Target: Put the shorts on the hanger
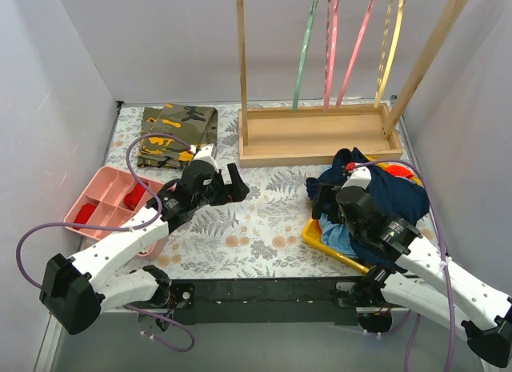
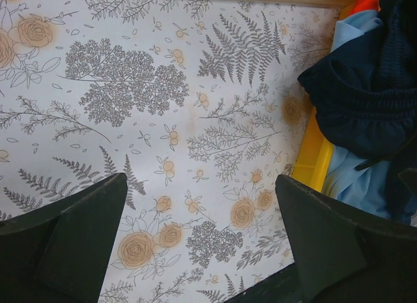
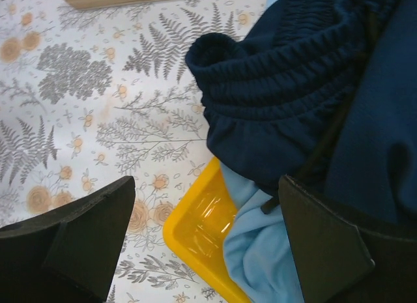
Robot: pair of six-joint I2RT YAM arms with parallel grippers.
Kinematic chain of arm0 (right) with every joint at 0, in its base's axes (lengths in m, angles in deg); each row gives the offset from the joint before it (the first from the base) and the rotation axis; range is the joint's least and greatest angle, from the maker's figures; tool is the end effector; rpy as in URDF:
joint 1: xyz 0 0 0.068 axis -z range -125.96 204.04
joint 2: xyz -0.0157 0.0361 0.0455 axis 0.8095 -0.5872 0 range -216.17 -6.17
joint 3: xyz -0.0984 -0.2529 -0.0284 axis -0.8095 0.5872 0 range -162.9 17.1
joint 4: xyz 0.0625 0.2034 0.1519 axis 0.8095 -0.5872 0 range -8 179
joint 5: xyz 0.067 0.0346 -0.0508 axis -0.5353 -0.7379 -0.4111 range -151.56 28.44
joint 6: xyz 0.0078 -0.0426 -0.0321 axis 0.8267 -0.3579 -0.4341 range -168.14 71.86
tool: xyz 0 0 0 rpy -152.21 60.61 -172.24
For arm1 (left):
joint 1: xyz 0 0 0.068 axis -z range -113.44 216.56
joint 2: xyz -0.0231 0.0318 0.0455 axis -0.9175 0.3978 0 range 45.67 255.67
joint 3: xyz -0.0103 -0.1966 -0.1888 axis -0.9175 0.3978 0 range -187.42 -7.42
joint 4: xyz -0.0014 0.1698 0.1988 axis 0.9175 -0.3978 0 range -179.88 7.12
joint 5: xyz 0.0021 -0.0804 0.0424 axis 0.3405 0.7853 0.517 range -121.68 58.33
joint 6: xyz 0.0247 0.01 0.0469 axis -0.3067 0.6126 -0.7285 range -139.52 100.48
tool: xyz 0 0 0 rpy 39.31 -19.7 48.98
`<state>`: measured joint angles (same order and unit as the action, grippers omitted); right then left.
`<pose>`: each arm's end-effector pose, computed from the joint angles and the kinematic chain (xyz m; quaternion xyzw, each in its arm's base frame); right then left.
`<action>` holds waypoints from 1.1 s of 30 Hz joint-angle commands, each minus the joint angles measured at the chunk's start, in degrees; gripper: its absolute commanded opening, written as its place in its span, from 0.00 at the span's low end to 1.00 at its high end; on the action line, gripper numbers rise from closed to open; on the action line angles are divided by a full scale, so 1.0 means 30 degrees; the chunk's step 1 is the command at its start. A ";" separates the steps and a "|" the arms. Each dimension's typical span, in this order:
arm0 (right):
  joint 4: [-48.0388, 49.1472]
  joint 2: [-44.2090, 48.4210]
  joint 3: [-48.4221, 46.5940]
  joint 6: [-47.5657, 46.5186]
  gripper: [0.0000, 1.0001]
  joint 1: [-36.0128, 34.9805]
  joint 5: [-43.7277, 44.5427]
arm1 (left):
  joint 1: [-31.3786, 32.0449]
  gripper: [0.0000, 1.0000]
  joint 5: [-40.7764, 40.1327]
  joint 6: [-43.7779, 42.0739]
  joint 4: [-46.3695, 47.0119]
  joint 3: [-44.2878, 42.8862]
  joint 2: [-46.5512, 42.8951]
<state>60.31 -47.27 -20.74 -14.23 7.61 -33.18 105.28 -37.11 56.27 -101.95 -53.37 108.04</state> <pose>0.1215 0.1031 0.2773 0.0258 0.8556 0.1396 0.4977 0.1883 -0.1466 0.2721 -0.3028 0.8350 -0.3620 0.2829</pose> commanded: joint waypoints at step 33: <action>0.1391 -0.5698 -0.2181 -0.0669 0.17 0.6133 0.1234 | 0.0043 0.95 0.1780 -0.0214 -0.1144 -0.1556 0.0362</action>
<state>65.25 -67.58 -28.35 -16.61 25.84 -29.53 105.30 -33.50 55.90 -106.78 -56.08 108.30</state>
